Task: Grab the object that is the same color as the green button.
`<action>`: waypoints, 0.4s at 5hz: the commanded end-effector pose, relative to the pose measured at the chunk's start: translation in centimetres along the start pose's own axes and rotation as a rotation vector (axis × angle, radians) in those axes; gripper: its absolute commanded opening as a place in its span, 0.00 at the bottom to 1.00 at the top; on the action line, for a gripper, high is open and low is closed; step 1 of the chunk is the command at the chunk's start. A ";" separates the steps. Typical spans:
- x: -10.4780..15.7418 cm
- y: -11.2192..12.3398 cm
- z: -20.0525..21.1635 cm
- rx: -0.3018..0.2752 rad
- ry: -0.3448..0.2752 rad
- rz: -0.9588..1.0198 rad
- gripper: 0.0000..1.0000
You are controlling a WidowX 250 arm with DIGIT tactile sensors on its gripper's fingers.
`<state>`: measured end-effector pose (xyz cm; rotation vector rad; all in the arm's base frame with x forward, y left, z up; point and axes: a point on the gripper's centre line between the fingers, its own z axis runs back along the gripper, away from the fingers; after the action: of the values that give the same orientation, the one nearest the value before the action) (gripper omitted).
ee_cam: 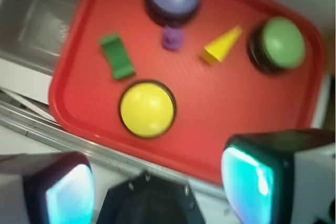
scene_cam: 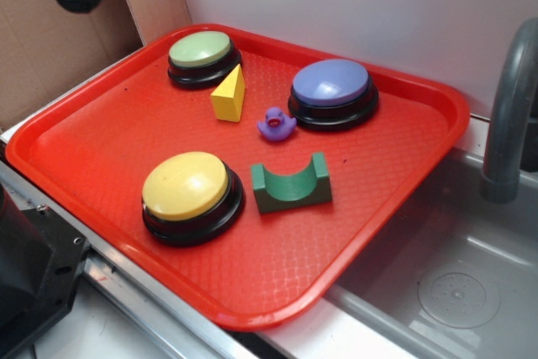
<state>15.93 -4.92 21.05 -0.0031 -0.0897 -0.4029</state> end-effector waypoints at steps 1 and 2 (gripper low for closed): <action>4.7 -1.9 -2.9 0.034 -0.080 -0.158 1.00; 6.5 -2.8 -5.9 -0.007 -0.053 -0.200 1.00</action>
<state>21.28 -9.75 14.48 -0.0119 -0.0895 -0.5948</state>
